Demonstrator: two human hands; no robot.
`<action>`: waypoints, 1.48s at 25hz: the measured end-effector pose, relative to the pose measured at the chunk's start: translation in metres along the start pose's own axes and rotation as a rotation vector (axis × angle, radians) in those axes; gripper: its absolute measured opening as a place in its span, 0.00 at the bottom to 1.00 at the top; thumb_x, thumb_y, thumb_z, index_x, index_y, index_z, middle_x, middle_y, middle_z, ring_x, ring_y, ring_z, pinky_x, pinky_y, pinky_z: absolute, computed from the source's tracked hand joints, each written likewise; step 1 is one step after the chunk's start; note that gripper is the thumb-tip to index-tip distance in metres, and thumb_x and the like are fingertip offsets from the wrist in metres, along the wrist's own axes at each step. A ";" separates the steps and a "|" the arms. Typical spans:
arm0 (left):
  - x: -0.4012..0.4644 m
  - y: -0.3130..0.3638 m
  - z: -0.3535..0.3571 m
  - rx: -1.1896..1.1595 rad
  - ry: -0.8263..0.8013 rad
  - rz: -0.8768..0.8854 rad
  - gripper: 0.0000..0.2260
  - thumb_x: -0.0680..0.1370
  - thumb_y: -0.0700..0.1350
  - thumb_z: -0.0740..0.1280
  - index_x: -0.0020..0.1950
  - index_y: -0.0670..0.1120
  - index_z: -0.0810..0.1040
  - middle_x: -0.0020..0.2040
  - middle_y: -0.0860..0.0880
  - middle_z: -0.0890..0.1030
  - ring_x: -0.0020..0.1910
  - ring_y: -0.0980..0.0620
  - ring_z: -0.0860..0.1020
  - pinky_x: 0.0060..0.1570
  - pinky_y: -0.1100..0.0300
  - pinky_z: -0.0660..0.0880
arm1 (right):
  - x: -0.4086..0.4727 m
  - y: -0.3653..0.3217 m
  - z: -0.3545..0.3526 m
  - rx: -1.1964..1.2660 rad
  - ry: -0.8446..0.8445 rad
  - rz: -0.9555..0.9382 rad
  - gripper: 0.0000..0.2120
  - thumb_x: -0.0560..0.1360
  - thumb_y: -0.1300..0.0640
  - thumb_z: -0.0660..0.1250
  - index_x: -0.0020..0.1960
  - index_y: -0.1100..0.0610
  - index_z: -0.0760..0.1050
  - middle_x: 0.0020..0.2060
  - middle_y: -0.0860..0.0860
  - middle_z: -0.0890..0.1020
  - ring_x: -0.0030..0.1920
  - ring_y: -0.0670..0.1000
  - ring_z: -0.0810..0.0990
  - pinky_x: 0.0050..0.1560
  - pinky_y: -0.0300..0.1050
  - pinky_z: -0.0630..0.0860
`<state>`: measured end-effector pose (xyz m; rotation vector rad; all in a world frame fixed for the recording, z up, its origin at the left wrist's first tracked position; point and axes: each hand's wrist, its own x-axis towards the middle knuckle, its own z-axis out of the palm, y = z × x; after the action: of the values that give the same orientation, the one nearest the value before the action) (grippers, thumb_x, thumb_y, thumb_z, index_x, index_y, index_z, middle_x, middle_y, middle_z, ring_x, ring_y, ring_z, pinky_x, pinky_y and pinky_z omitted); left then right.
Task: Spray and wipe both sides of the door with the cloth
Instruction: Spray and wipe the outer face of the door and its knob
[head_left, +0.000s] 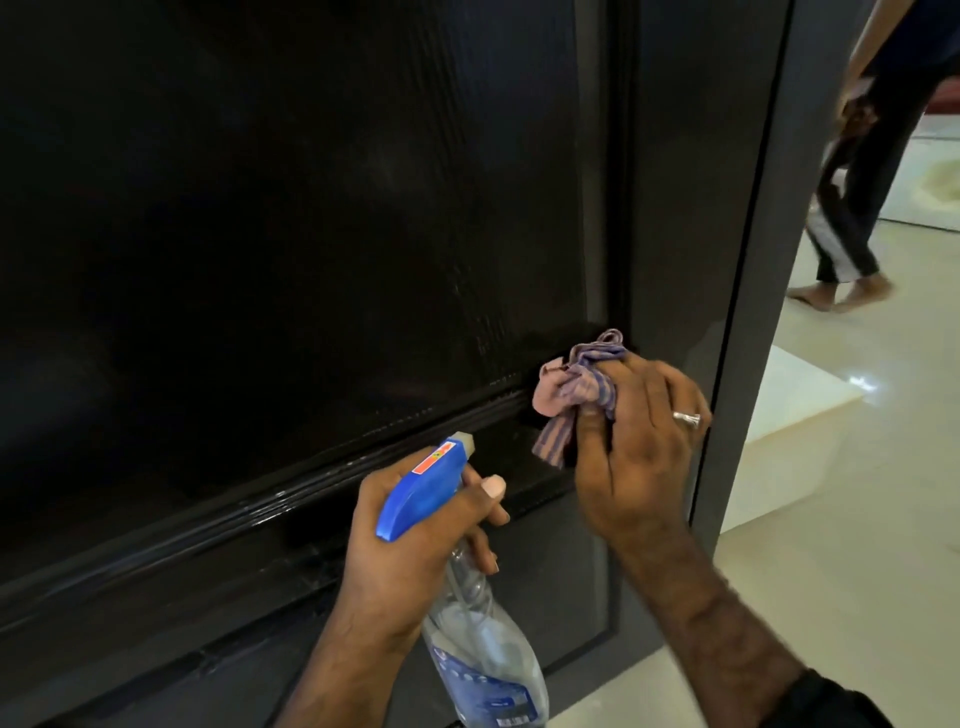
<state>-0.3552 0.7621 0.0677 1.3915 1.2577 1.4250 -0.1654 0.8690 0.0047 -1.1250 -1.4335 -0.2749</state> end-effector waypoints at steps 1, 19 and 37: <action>-0.003 0.001 -0.003 -0.004 0.012 0.009 0.08 0.73 0.43 0.75 0.40 0.39 0.81 0.36 0.36 0.83 0.26 0.38 0.78 0.33 0.44 0.79 | -0.006 -0.016 0.005 0.044 0.004 -0.012 0.17 0.81 0.53 0.64 0.64 0.60 0.82 0.64 0.54 0.82 0.64 0.59 0.76 0.67 0.64 0.70; -0.069 -0.005 -0.074 0.047 0.239 0.031 0.07 0.77 0.39 0.75 0.41 0.39 0.81 0.38 0.37 0.84 0.28 0.38 0.79 0.37 0.44 0.80 | -0.012 -0.016 0.011 0.053 0.046 -0.156 0.17 0.82 0.61 0.65 0.68 0.67 0.76 0.64 0.65 0.80 0.63 0.68 0.77 0.68 0.65 0.73; -0.132 -0.003 -0.146 0.031 0.412 0.087 0.07 0.78 0.37 0.73 0.43 0.34 0.80 0.39 0.37 0.83 0.28 0.41 0.78 0.36 0.49 0.79 | -0.076 -0.179 0.027 0.124 -0.099 -0.106 0.22 0.74 0.55 0.64 0.66 0.59 0.79 0.67 0.54 0.80 0.65 0.58 0.74 0.62 0.58 0.70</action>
<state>-0.4854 0.6159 0.0461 1.2220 1.4925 1.8239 -0.3317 0.7644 0.0116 -0.9745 -1.5793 -0.2042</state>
